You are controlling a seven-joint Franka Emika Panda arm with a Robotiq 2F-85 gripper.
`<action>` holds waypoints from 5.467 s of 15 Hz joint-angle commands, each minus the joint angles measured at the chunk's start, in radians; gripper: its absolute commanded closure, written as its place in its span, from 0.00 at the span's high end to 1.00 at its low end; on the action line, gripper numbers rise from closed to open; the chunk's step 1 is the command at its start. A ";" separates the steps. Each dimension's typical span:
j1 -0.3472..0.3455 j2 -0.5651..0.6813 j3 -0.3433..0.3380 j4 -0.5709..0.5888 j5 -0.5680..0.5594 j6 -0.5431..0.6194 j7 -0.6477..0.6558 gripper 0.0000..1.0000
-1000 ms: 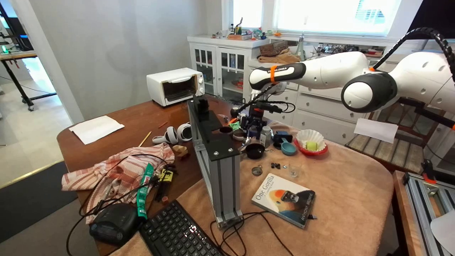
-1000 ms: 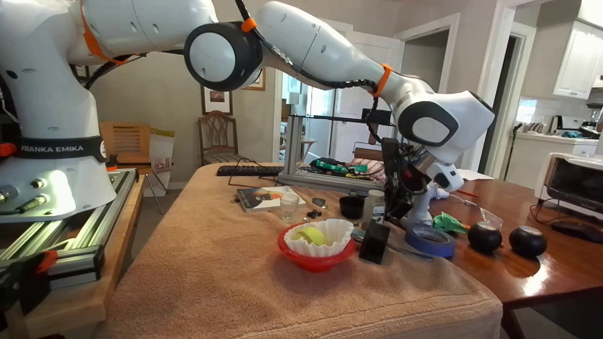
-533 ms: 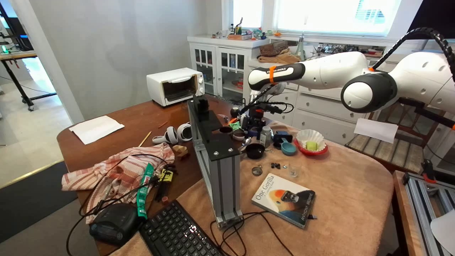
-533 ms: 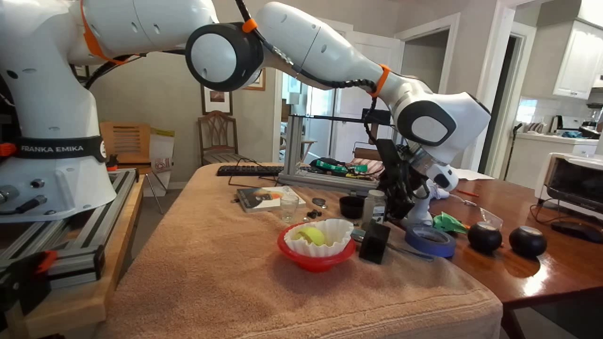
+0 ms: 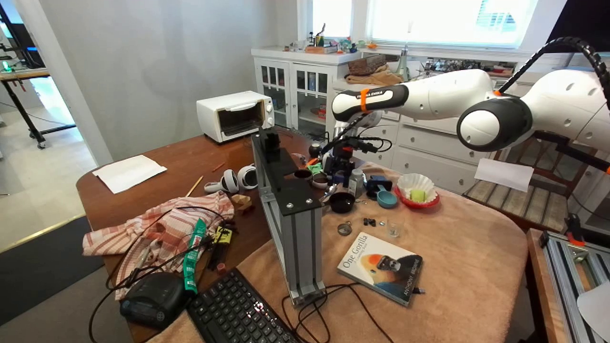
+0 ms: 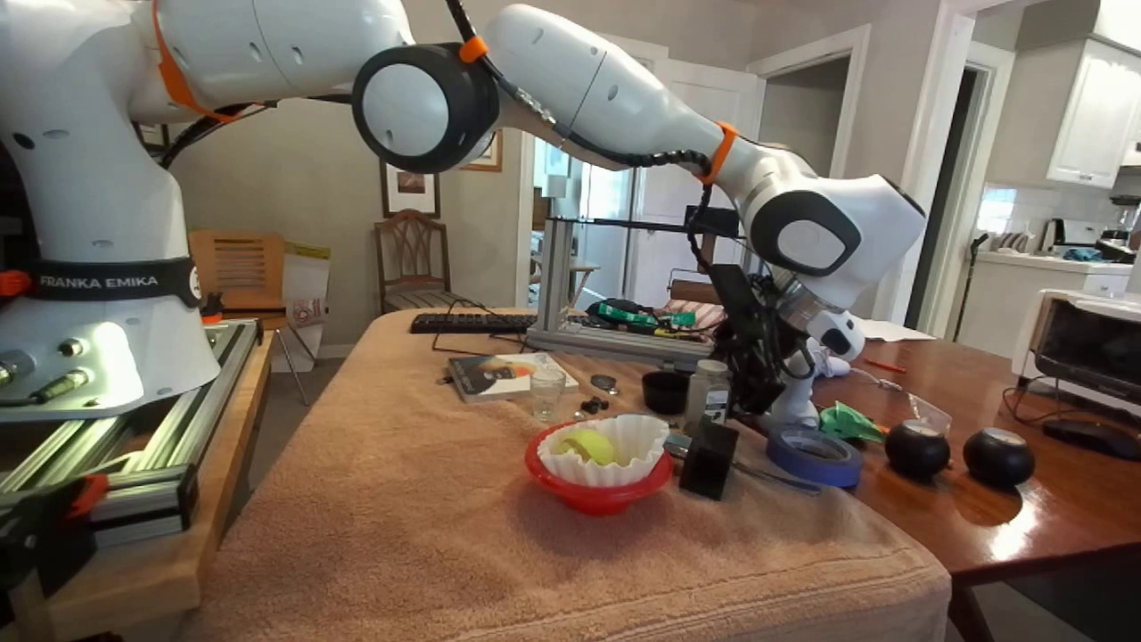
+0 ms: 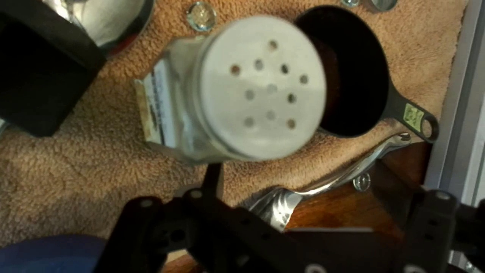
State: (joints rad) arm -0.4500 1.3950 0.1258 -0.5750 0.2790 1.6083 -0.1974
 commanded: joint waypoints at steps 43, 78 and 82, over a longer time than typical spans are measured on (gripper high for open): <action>-0.002 0.062 0.073 0.029 0.050 0.237 -0.116 0.74; -0.108 -0.100 0.044 0.128 0.057 -0.095 0.169 0.01; -0.134 -0.138 0.063 0.123 0.064 -0.277 0.040 0.01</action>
State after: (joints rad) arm -0.5609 1.2971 0.1767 -0.4315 0.3294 1.4568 -0.0724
